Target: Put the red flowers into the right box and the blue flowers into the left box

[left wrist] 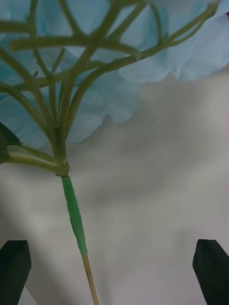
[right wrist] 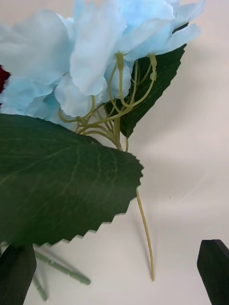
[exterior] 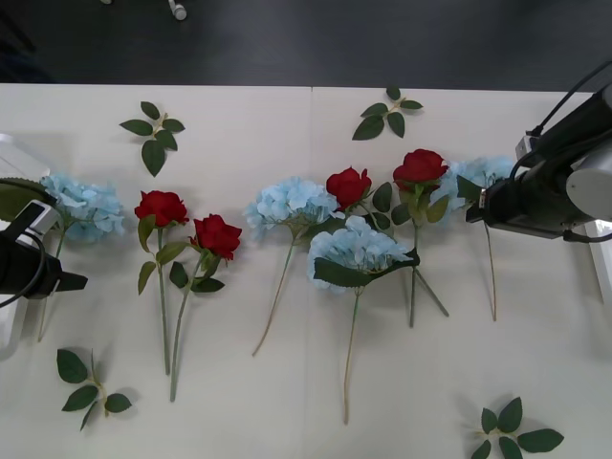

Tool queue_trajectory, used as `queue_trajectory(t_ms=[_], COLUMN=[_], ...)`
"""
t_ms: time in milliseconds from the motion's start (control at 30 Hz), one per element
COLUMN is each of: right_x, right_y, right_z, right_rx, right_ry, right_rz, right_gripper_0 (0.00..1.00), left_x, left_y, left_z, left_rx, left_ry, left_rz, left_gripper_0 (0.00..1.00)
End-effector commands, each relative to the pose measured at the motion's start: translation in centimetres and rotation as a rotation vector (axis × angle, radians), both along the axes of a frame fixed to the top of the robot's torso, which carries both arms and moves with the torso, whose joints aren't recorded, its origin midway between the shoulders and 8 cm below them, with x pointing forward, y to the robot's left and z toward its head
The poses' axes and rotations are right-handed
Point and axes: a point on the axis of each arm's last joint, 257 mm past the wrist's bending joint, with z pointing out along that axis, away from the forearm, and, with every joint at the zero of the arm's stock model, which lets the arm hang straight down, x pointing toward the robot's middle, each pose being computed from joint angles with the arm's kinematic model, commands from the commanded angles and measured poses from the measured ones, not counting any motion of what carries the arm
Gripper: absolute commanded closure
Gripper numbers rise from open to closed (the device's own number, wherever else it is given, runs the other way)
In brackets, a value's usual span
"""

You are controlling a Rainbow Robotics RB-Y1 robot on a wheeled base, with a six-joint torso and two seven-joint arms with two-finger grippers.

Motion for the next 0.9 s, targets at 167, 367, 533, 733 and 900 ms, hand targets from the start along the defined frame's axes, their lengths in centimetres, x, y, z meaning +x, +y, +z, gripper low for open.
queue_trajectory(t_ms=[167, 367, 533, 733, 900], right_x=[0.5, 1.0, 1.6, 2.3, 2.5], right_y=[2.4, 1.9, 0.9, -1.4, -2.8], right_z=[-2.9, -3.5, -3.5, -3.4, -3.6], right_rx=[-0.04, -0.095, -0.123, -0.165, -0.189], right_ry=[0.007, 0.004, -0.005, -0.016, -0.01], right_rz=[0.086, 0.148, 0.169, 0.14, 0.13], right_gripper_0=[0.0, 0.0, 0.0, 0.0, 0.0], left_x=[0.8, 0.8, 0.9, 1.2, 1.4], left_y=[-0.7, -1.3, -1.5, -2.1, -2.4], left_z=[0.3, 0.0, 0.1, 1.1, 3.3], left_rx=[-0.006, -0.014, -0.019, -0.078, -0.158], left_ry=[-0.017, -0.016, -0.018, -0.042, -0.077], left_rz=[0.0, -0.006, -0.008, 0.002, 0.018], left_gripper_0=[0.83, 1.0, 1.0, 1.0, 1.0])
